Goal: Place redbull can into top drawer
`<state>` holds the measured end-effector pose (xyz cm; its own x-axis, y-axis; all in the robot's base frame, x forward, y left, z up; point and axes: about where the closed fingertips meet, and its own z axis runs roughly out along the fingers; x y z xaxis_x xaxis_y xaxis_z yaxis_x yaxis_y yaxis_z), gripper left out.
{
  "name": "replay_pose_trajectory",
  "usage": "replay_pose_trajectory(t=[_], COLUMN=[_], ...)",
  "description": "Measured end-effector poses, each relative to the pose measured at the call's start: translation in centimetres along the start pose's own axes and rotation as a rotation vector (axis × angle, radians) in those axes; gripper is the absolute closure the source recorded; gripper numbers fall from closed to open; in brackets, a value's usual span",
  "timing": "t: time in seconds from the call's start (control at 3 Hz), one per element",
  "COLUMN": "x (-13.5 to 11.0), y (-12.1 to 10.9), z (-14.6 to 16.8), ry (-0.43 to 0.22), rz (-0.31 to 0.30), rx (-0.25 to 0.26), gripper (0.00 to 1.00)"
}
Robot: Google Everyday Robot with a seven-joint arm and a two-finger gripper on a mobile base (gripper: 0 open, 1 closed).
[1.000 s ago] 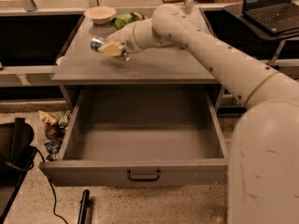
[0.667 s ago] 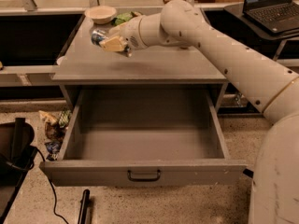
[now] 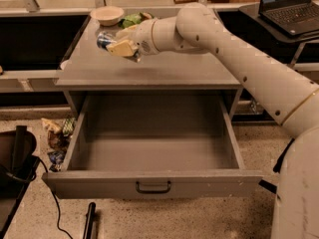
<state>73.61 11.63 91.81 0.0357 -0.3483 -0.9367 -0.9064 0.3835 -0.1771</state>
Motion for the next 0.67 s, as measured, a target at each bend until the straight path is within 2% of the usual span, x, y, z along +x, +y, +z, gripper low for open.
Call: replay_pose_trajectory(t=[0.33, 0.67], x=[-1.7, -1.3], y=[3.8, 9.2], z=[-1.9, -3.1], ry=[-0.058, -0.014], rz=[-0.032, -0.047], rx=[-0.049, -0.092], gripper=[1.00, 1.00])
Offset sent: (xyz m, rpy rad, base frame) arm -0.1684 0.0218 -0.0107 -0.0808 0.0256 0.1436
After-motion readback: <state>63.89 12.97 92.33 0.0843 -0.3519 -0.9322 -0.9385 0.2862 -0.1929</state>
